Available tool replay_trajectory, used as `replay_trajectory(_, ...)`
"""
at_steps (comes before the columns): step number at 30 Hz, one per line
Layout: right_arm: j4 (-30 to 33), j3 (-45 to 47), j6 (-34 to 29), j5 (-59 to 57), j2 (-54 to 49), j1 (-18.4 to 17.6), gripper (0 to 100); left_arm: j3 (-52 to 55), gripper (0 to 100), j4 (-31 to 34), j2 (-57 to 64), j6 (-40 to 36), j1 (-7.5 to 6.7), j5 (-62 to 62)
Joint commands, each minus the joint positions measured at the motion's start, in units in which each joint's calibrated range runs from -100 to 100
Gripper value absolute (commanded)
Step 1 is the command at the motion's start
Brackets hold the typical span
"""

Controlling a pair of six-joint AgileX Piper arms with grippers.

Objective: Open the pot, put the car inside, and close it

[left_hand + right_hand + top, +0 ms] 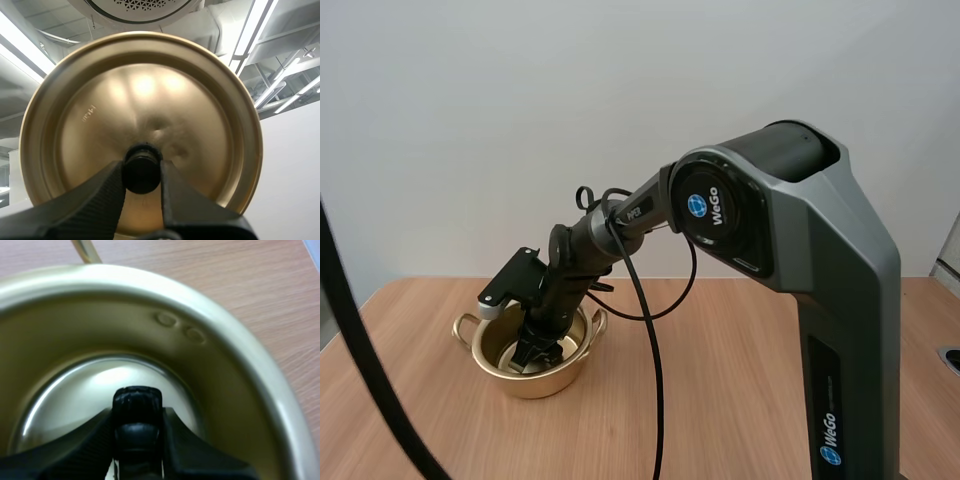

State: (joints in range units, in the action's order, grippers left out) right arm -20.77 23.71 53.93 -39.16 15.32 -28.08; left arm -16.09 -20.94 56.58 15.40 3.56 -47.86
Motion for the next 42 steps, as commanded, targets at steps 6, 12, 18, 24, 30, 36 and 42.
replay_trajectory(6,0.0,-0.1,0.0,1.1,0.3,0.0,0,-0.1,0,-0.1,-0.1,0.0,0.02,0.1)
replay_trajectory(12,0.0,-0.1,0.0,3.3,0.3,0.0,51,-0.1,0,-0.1,-0.1,0.0,0.02,0.1)
replay_trajectory(18,-0.4,-0.1,-0.3,4.4,0.3,0.0,96,-0.1,0,-0.1,-0.1,0.0,0.02,0.1)
replay_trajectory(24,-0.4,-0.1,-0.3,4.0,-1.4,0.0,94,-0.1,0,-0.1,-0.1,0.0,0.02,0.1)
replay_trajectory(30,-0.5,-0.1,-0.3,1.6,-9.5,0.0,94,-0.1,0,-0.1,-0.1,0.0,0.02,0.1)
replay_trajectory(36,-0.8,-0.1,-0.3,0.6,-22.9,0.2,94,-0.1,0,-0.1,-0.1,0.0,0.02,0.1)
replay_trajectory(42,-0.8,-0.1,-3.0,6.0,-39.5,4.1,94,-0.1,0,-0.1,-0.1,0.0,0.02,-0.1)
